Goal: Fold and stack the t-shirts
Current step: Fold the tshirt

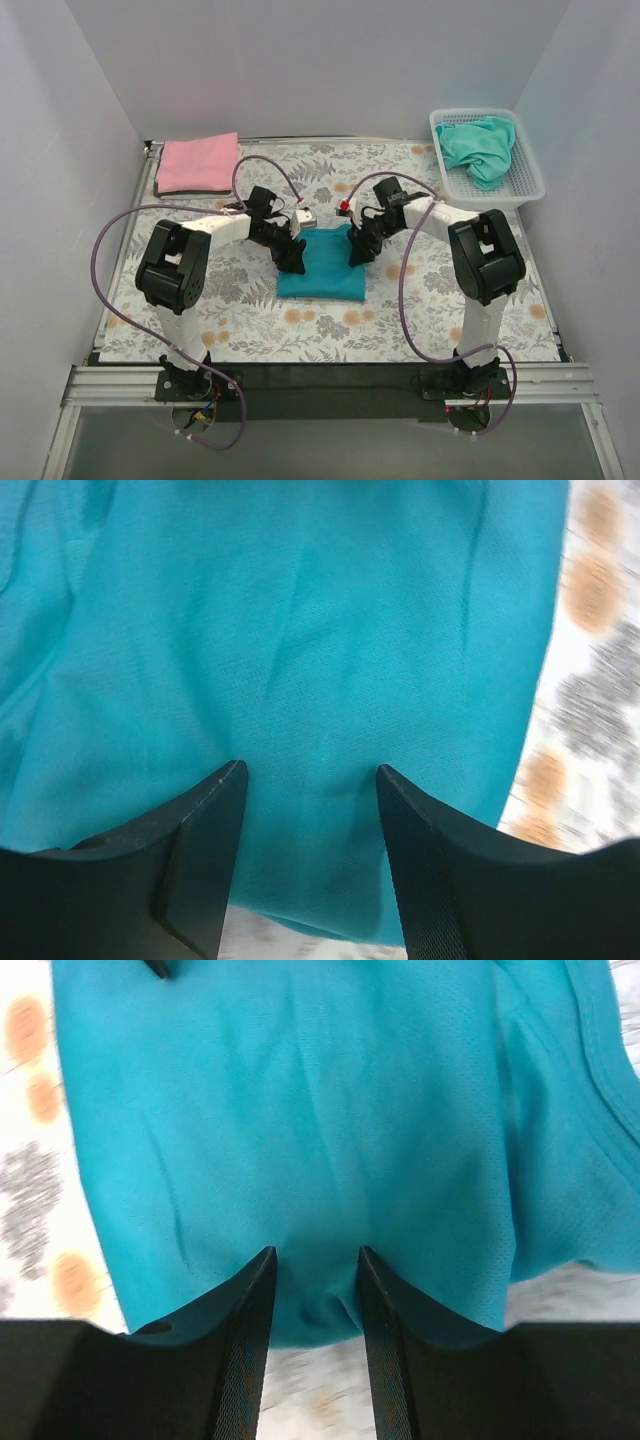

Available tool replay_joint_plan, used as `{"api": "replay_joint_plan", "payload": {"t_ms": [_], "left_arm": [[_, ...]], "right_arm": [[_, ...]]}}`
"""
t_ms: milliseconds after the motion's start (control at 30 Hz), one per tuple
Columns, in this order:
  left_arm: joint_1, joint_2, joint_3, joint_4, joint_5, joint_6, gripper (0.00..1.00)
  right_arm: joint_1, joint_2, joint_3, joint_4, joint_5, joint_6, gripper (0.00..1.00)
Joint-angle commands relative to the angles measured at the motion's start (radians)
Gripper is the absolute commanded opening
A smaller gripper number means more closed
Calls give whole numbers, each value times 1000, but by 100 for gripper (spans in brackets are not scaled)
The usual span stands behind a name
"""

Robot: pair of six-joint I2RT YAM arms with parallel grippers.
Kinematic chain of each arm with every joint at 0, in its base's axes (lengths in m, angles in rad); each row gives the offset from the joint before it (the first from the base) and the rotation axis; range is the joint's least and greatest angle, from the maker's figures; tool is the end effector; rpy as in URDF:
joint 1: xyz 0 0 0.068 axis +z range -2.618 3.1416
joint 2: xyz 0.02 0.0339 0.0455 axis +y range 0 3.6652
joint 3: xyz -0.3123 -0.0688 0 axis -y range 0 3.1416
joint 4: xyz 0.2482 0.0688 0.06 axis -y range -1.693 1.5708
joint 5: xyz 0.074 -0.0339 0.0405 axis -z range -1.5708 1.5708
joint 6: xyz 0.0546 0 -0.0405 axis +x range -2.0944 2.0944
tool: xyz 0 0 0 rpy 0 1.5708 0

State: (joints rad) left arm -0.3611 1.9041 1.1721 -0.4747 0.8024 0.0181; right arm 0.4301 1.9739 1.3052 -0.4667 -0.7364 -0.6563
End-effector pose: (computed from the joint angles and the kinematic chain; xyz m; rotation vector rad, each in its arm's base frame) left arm 0.3479 -0.1734 0.1827 0.7102 2.5910 -1.2037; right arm 0.3689 0.2096 0.1902 -1.4709 2.0244 0.8935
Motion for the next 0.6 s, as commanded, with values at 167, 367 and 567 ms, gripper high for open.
{"api": "replay_joint_plan", "payload": {"t_ms": [167,367,567], "left_arm": [[-75,-264,-91,-289,173,140,50],[-62,-315,-31,-178,184,86,49],[-62,-215,-2,105,70,-36,45]], "right_arm": [[29,-296,-92,-150,-90,-19,40],[-57,-144,158,-127,-198,199,38],[-60,103,383,-58,-224,309,27]]}}
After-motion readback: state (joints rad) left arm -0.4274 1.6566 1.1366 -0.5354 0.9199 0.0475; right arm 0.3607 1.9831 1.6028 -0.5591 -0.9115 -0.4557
